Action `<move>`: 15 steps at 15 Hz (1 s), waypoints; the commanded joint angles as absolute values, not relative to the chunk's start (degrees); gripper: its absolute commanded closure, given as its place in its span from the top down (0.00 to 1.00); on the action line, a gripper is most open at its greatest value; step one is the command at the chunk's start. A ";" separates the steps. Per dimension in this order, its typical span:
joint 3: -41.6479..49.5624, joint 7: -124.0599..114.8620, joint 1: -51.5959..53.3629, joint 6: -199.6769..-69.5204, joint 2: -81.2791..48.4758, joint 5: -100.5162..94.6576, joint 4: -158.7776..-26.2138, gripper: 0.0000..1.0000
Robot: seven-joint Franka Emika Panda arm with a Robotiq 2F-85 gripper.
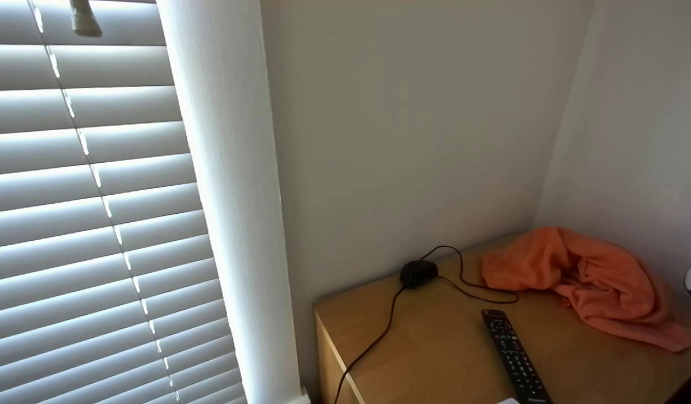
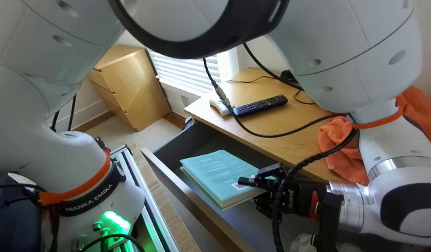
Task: Put the book into the drawer
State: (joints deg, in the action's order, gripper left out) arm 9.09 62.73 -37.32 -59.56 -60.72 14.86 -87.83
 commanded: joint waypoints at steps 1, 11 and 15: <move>9.45 58.77 -37.02 -64.82 -58.70 15.54 -91.00 0.07; 8.15 55.04 -36.64 -83.31 -56.86 16.26 -96.55 0.07; 7.83 53.70 -36.36 -89.54 -55.99 16.62 -98.59 0.07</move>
